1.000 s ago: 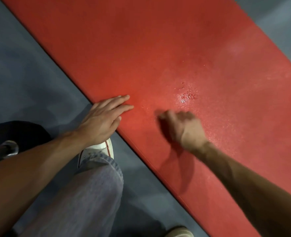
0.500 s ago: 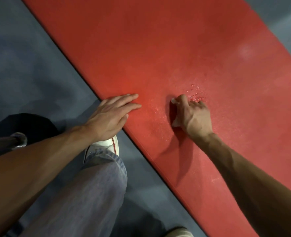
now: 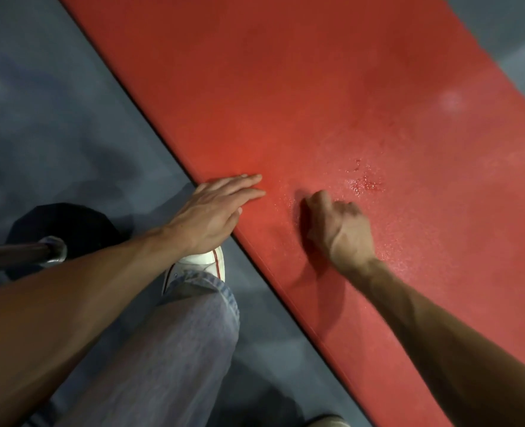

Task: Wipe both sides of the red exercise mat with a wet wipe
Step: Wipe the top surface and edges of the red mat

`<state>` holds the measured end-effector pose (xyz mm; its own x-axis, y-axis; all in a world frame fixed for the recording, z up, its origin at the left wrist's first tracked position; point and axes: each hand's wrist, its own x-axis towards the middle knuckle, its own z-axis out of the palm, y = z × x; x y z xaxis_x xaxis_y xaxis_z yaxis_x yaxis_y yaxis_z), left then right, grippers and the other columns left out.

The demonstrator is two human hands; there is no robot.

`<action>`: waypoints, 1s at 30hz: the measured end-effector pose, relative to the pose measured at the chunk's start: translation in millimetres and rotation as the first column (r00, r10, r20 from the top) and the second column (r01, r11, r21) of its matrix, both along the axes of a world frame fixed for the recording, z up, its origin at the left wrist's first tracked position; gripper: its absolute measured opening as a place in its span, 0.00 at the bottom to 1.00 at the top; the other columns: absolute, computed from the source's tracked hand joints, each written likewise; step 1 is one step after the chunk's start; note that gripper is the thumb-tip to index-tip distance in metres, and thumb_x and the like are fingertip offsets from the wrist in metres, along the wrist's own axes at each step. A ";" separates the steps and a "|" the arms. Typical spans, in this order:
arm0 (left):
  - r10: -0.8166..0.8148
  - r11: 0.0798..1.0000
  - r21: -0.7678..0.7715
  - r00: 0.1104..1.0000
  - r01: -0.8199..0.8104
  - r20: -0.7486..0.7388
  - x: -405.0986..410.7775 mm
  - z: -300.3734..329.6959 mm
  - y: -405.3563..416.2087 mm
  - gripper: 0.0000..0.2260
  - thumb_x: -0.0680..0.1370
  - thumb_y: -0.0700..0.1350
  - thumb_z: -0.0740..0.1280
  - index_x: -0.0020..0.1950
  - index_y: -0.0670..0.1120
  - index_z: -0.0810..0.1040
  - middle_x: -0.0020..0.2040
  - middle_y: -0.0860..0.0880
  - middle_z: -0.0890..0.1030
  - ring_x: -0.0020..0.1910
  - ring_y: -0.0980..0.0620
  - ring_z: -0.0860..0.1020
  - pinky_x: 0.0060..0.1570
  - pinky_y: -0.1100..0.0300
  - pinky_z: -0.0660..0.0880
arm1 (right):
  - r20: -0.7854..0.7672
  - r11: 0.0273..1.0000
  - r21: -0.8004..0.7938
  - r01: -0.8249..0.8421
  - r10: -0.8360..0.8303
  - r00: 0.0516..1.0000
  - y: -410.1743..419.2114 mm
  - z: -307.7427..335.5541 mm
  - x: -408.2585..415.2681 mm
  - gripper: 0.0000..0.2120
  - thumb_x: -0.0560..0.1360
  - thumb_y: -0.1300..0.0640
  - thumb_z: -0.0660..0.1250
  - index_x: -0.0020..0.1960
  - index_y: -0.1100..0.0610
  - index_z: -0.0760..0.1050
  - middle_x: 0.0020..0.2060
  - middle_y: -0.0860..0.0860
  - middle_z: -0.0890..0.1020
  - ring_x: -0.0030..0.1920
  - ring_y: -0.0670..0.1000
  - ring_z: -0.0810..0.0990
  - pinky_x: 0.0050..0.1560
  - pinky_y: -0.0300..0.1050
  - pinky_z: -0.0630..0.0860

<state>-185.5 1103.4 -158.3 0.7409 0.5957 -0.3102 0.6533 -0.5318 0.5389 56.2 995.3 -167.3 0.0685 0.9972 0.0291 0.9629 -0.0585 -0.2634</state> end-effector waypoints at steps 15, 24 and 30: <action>0.312 0.949 0.005 0.940 -0.315 0.138 -12.3 5.3 29.0 0.23 0.83 0.35 0.59 0.77 0.49 0.72 0.76 0.51 0.72 0.76 0.54 0.66 0.74 0.71 0.53 | -0.007 0.809 -0.063 -0.585 0.585 0.811 -89.9 -2.3 -32.9 0.17 0.77 0.57 0.62 0.65 0.47 0.73 0.49 0.48 0.75 0.47 0.54 0.76 0.50 0.49 0.71; 0.489 0.872 -0.108 0.864 -0.478 0.123 -10.0 14.6 32.5 0.21 0.83 0.37 0.56 0.75 0.51 0.73 0.70 0.56 0.78 0.71 0.61 0.72 0.68 0.76 0.60 | -0.027 0.847 -0.061 -0.528 0.528 0.849 49.2 -4.1 -101.2 0.10 0.78 0.55 0.61 0.54 0.50 0.80 0.47 0.52 0.82 0.48 0.58 0.80 0.51 0.54 0.71; 0.459 0.885 -0.151 0.879 -0.440 0.132 -17.3 11.4 33.0 0.22 0.83 0.36 0.56 0.75 0.51 0.72 0.71 0.56 0.77 0.71 0.63 0.72 0.71 0.73 0.61 | -0.114 0.736 -0.146 -0.661 0.651 0.751 -61.8 2.4 -40.2 0.13 0.80 0.58 0.58 0.61 0.48 0.75 0.43 0.47 0.81 0.43 0.54 0.78 0.53 0.50 0.74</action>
